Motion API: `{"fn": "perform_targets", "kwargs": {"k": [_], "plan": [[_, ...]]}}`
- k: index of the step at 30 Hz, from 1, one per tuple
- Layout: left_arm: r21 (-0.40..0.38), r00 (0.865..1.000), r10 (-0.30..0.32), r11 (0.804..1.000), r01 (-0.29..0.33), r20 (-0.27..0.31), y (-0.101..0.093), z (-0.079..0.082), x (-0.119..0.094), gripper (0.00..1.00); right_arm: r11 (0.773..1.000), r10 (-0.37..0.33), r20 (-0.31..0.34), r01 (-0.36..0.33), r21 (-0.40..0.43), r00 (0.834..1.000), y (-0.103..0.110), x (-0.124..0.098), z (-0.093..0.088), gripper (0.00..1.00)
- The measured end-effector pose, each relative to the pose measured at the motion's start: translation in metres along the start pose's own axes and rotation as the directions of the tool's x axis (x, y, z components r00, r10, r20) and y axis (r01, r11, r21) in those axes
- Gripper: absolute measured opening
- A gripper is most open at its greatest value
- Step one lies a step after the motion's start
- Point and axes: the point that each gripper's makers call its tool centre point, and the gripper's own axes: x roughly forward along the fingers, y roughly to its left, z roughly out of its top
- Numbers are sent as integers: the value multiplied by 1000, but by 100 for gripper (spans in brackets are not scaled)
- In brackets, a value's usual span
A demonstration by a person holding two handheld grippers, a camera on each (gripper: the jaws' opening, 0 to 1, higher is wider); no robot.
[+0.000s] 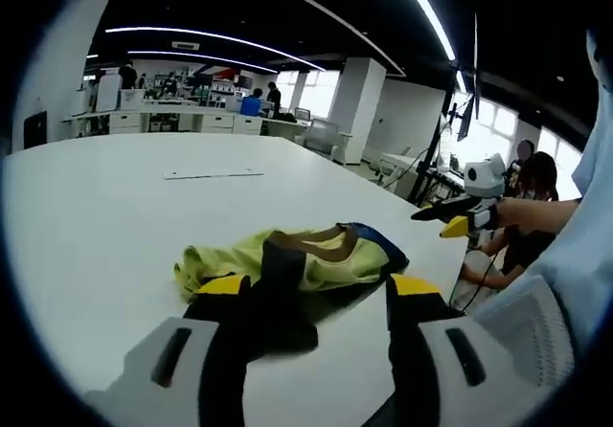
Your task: Fold the garment on the visible template until the final outline fits inside the template.
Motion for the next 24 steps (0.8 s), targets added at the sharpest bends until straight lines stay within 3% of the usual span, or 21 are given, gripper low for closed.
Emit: {"fn": "perform_targets", "kwargs": {"k": [8, 13, 21, 24], "plan": [[-11, 1000, 16, 1000, -16, 17, 4, 2, 0, 63, 1000, -4, -9, 4, 0, 1000, 0, -1, -3, 70], [5, 999, 32, 999, -32, -14, 8, -3, -1, 80, 1000, -5, -17, 5, 3, 1000, 0, -3, -6, 72], [-5, 999, 43, 999, -43, -19, 13, -5, -1, 96, 1000, -6, -19, 6, -3, 1000, 1, -1, -7, 74], [-12, 998, 46, 999, -47, -49, 11, -12, 1, 92, 1000, -1, -23, 1, -8, 1000, 3, 2, -7, 73]]}}
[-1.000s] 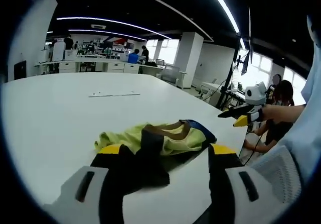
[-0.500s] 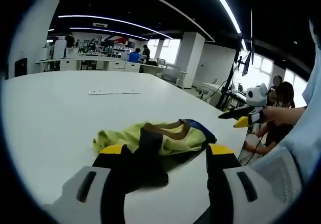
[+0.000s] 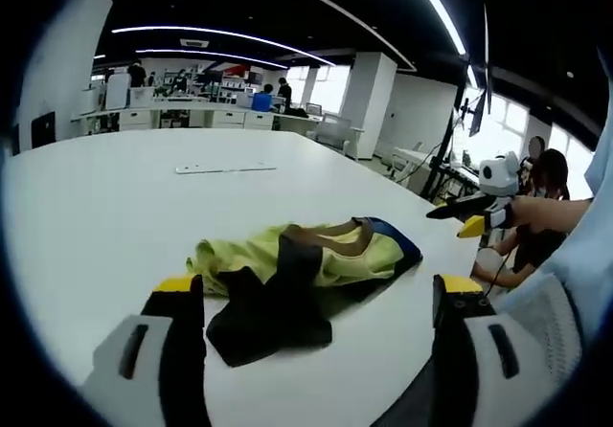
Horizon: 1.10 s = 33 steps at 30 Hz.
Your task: Fold the garment on the visible template until the final outline fits inside the template.
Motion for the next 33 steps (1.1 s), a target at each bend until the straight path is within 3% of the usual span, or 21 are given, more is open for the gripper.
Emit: {"fn": "perform_targets", "kwargs": {"k": [3, 6, 10, 14, 19, 28, 33], "plan": [[-23, 1000, -28, 999, 28, -13, -7, -5, 2, 72, 1000, 9, -2, -9, 1, 1000, 2, 4, 0, 68], [-35, 1000, -24, 999, 24, 2, -9, -6, 8, 70, 1000, 17, -7, -17, 0, 1000, 4, 9, 1, 66], [-55, 1000, -24, 998, 24, -1, -10, -8, 13, 57, 1000, 26, -13, -26, 3, 1000, 4, 15, 3, 63], [-54, 1000, 6, 999, -7, -14, -6, -11, 19, 51, 999, 35, -16, -35, -10, 999, 6, 20, 7, 61], [-75, 999, 35, 997, -37, -28, 1, -13, 26, 28, 999, 37, -23, -38, -33, 999, 4, 27, 10, 52], [-173, 998, 61, 983, -63, -18, 9, -13, 34, 18, 999, 23, -48, -22, 23, 999, -3, 39, 6, 36], [-184, 996, 80, 979, -86, -42, 12, -19, 38, 13, 1000, 13, -73, -12, 16, 997, -3, 43, -1, 33]]}}
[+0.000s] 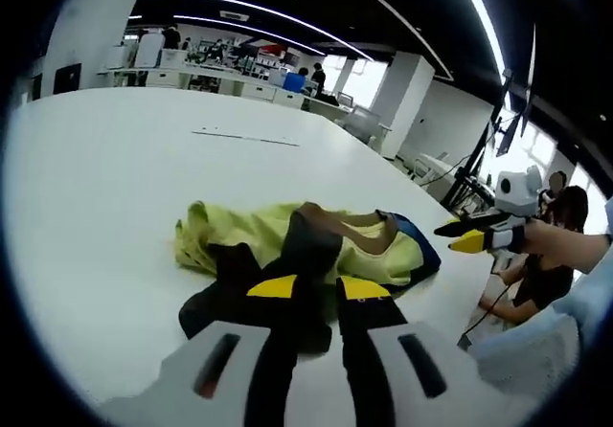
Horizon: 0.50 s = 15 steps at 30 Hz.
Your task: Fold the garment on the visible template until the final outline fits inside the template.
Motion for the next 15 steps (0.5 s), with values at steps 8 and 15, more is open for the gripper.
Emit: {"fn": "perform_targets", "kwargs": {"k": [8, 15], "plan": [[-51, 1000, 30, 998, -30, -2, 4, -3, 5, 10, 1000, -9, -19, 9, 12, 1000, -1, 3, -9, 30], [-70, 998, 55, 996, -55, -9, 6, -5, 9, 9, 999, -15, -28, 16, 41, 999, -3, 6, -13, 26]]}}
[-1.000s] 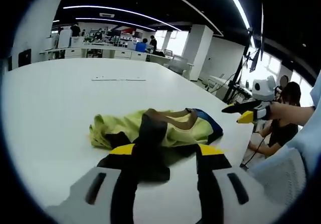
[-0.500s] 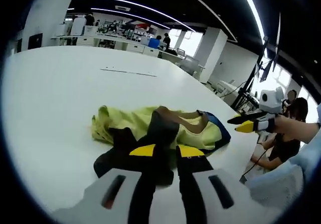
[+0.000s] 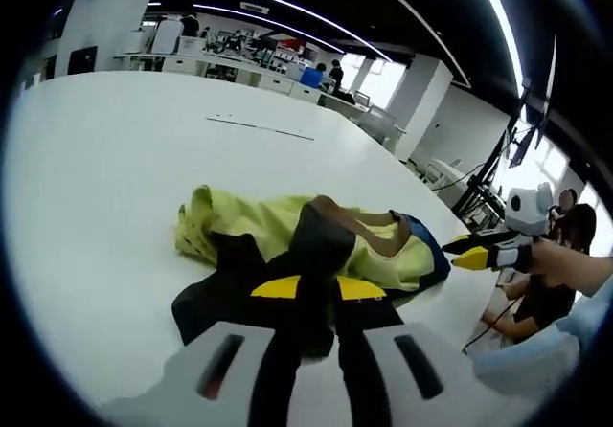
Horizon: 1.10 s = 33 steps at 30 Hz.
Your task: Fold the garment on the visible template until the final outline fits inside the template.
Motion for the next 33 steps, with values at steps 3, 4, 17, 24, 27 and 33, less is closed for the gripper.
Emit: {"fn": "perform_targets", "kwargs": {"k": [3, 4, 17, 24, 27, 33], "plan": [[-24, 1000, 8, 1000, -8, 2, 1, 0, 1, 7, 1000, 4, -1, -4, 9, 1000, 0, 1, -1, 26], [-28, 1000, 10, 1000, -10, 2, 1, 0, 2, 6, 1000, 4, -1, -4, 12, 1000, 1, 1, -1, 25], [-51, 1000, 15, 999, -15, 6, 3, 3, -6, 0, 999, 1, -9, 0, 41, 1000, 1, 5, -7, 19], [-45, 999, 23, 999, -22, 26, 7, 11, -15, 0, 998, -1, 3, 1, 68, 1000, 1, 6, -6, 9], [-48, 999, 23, 999, -22, 34, 8, 14, -17, 0, 996, -8, 2, 8, 86, 1000, -2, 9, -6, 2], [-38, 999, 34, 999, -32, 40, 13, 17, -23, 0, 995, -3, 23, 1, 98, 1000, -1, 6, -1, 0]]}}
